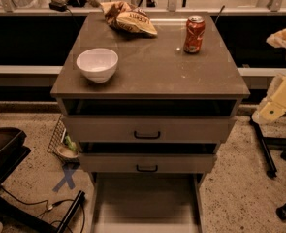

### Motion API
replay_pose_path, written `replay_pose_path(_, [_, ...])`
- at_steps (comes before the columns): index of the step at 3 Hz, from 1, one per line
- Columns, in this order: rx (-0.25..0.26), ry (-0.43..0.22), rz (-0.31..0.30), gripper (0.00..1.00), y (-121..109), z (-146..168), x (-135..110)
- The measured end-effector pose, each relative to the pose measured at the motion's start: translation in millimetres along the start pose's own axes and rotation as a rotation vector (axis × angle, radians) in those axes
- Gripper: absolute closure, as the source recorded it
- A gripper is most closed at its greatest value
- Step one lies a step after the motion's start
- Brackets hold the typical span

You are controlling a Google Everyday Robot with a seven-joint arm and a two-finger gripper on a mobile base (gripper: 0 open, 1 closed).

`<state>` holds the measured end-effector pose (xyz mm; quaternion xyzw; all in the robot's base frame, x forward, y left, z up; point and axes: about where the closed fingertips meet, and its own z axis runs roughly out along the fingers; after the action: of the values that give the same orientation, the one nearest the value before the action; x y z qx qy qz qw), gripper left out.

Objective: Place coke can into bottom drawer

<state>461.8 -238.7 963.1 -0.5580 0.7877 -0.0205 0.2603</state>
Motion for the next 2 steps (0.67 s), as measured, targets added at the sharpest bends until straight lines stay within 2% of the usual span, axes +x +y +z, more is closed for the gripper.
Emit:
replay_pose_path(1, [0.092, -0.200, 0.069, 0.00, -35, 12, 1])
replay_pose_path(2, [0.247, -0.492, 0.089, 0.00, -95, 21, -22])
